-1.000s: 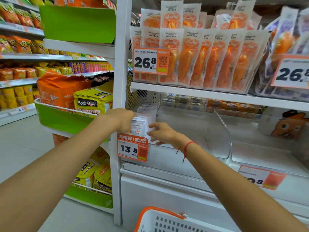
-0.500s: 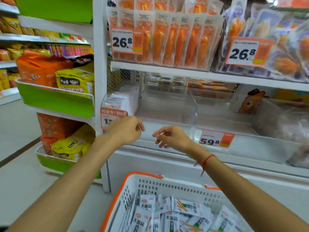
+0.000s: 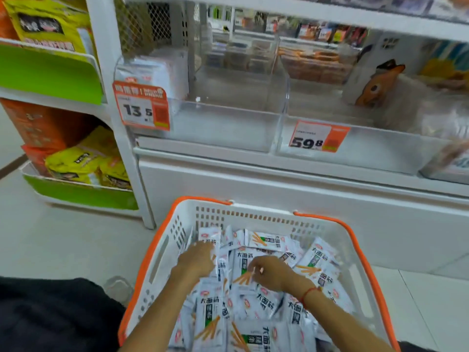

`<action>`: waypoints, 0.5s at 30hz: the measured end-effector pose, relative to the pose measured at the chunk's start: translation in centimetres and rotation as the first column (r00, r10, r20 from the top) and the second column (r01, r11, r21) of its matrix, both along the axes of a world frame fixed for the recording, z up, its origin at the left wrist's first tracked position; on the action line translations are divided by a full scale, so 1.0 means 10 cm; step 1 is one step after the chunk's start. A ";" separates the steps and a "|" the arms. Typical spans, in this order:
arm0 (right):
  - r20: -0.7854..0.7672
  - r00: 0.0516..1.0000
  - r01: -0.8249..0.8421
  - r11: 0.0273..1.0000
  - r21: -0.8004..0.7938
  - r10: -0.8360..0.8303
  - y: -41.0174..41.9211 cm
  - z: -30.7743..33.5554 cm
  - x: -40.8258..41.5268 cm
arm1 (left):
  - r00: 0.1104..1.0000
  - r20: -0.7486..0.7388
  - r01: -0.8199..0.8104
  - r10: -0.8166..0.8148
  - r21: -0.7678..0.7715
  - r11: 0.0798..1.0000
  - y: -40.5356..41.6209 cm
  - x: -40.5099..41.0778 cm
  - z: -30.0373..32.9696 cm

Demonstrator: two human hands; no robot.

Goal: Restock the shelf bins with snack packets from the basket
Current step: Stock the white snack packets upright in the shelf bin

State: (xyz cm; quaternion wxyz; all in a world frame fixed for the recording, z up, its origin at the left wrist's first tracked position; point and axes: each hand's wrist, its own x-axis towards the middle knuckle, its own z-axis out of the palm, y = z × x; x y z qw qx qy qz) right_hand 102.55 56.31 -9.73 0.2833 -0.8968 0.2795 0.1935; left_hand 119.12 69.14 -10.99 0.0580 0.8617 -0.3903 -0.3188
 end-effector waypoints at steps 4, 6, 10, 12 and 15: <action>0.015 0.995 0.098 0.993 -0.068 -0.097 0.17 -0.36 -0.13 | 0.981 0.082 -0.166 0.175 -0.110 0.980 0.21 -0.12 -0.37; 0.092 0.962 0.264 0.959 -0.106 -0.255 0.26 -0.44 -0.08 | 0.956 0.081 -0.263 0.282 -0.193 0.945 0.22 -0.20 -0.49; 0.092 0.894 0.447 0.887 -0.112 -0.439 0.29 -0.50 0.11 | 0.916 0.159 -0.341 0.369 -0.175 0.923 0.19 -0.27 -0.52; 0.084 0.891 0.453 0.885 -0.109 -0.446 0.27 -0.51 0.17 | 0.917 0.204 -0.331 0.342 -0.087 0.939 0.16 -0.24 -0.47; 0.040 0.878 0.479 0.877 -0.036 -0.478 0.21 -0.50 0.21 | 0.944 0.159 -0.301 0.290 0.049 0.952 0.11 -0.18 -0.50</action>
